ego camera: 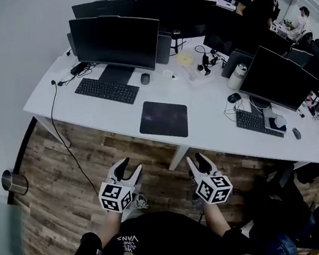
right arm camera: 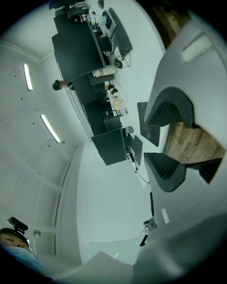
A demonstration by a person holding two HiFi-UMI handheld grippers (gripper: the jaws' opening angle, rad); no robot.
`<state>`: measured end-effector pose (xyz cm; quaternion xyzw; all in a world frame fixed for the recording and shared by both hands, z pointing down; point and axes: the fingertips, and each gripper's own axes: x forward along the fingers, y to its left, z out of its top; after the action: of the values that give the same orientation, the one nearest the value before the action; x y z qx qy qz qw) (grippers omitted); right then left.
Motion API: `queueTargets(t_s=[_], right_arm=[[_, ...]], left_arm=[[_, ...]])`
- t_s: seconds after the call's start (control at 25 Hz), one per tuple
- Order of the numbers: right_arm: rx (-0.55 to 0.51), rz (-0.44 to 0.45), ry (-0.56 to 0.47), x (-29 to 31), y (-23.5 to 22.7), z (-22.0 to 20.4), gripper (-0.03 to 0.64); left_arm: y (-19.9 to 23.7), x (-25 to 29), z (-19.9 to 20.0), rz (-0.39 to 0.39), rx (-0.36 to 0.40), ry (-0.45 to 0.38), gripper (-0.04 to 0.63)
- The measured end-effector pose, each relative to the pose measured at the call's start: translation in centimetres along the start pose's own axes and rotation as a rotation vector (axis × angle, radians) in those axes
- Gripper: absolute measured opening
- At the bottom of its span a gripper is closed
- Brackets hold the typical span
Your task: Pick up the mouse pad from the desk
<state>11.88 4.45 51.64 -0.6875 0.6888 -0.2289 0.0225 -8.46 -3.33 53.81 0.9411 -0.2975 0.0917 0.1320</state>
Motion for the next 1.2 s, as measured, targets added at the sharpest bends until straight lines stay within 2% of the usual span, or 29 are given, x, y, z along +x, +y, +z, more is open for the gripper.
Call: queueTargets(t_s=[0.36,0.56,0.72,0.96,1.2], right_arm=[[0.047,-0.078,-0.023,7.3,0.7,1.3,0.172],[0.064,-0.109,-0.011,9.3,0.4,1.0,0.172],[0.065,-0.122,0.006,10.5,-0.9,1.1,0.172],[0.033,-0.087,0.066,14.0,-3.5,1.8,0.172],[-0.023,-0.034,0.127,17.7,-6.7,3.3,0.172]], left_arm=[[7.6,4.7,1.4,-0.071,0.012,0.064,0.187],[9.6,7.2,1.6,-0.107,0.008,0.086,0.187],[9.3,8.9,1.2,-0.13,-0.008,0.105,0.187],[9.7,11.5,0.8,-0.089,-0.031,0.127,0.187],[9.9,14.1,-0.5,-0.003,-0.073,0.16,0.187]])
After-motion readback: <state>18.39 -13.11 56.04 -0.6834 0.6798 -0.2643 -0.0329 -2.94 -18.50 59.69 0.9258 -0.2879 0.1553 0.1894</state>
